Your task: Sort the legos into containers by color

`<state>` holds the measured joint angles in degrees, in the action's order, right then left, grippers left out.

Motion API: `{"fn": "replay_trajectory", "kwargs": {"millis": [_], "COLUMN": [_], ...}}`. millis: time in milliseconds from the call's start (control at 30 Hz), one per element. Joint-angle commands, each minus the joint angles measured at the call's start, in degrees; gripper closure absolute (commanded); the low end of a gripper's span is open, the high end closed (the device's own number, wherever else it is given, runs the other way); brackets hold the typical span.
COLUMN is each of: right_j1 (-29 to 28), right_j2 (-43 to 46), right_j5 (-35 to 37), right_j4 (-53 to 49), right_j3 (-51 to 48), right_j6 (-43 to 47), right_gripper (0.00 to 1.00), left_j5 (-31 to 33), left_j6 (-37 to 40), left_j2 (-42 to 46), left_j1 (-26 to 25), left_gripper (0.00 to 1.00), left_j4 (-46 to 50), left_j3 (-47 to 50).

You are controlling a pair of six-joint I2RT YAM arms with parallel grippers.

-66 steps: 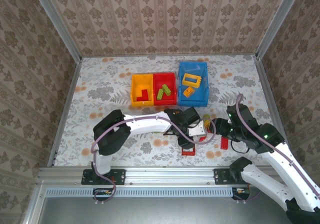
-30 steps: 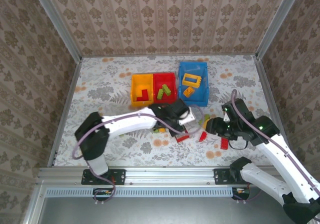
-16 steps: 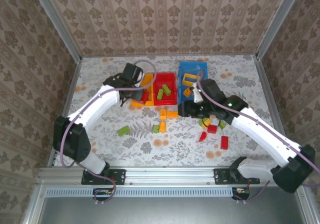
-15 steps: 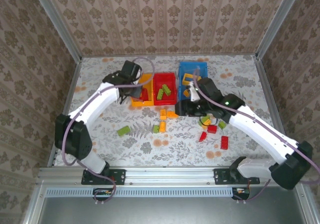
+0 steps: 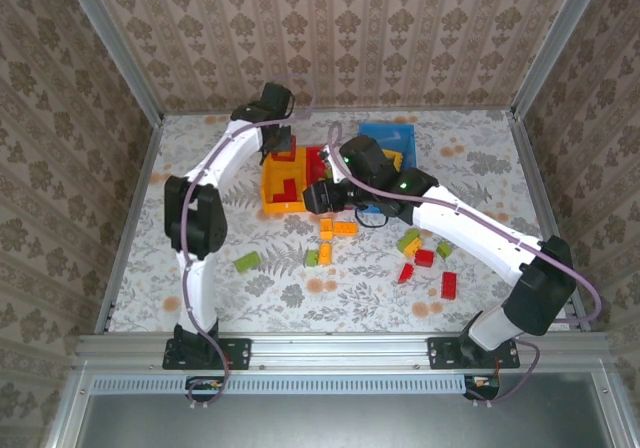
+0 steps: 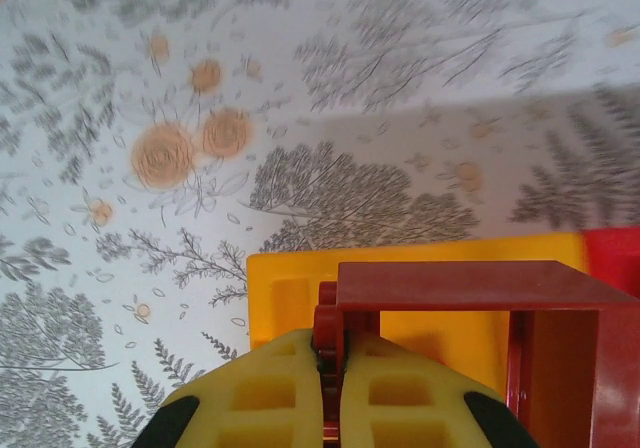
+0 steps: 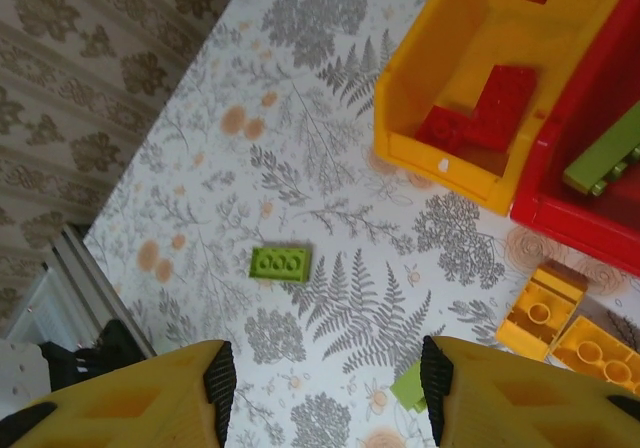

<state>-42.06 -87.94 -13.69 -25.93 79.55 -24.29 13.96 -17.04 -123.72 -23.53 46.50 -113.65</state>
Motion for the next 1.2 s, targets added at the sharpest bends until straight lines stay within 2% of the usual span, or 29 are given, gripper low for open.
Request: {"fn": "replay_trajectory", "kwargs": {"millis": [0, 367, 667, 867, 1000, 1167], "right_j1": [0.15, 2.16, 3.02, 3.16, 3.13, 3.28], "right_j2": [0.38, 0.64, 1.54, 2.5, 2.91, 4.1], "right_j5": [1.56, 0.68, 0.66, 0.53, 0.51, 1.31], "right_j4": [0.08, 0.5, 0.73, 1.1, 0.88, 0.27], "right_j3": [0.38, -1.33, -3.58, -4.74, -5.52, -6.66], "right_j6": [1.92, 0.13, -1.13, -1.97, -2.29, -2.17], "right_gripper": [0.44, 0.44, 0.44, 0.44, 0.44, 0.41], "left_j5": [1.97, 0.36, 2.75, 1.75, 0.32, -1.04], "left_j6": [-3.47, -4.55, -7.82, -8.0, -7.64, -7.92], "left_j2": [-2.69, -5.0, 3.89, 0.95, -2.79, -3.9], "left_j1": [0.15, -0.17, -2.27, -2.18, -1.57, -2.24], "left_gripper": [1.0, 1.0, 1.0, 1.0, 1.0, 0.72], "left_j4": [5.6, 5.81, 1.58, 2.33, 4.19, 6.52], "left_j3": [-4.11, -4.24, 5.68, 5.31, 1.13, -1.22]}}
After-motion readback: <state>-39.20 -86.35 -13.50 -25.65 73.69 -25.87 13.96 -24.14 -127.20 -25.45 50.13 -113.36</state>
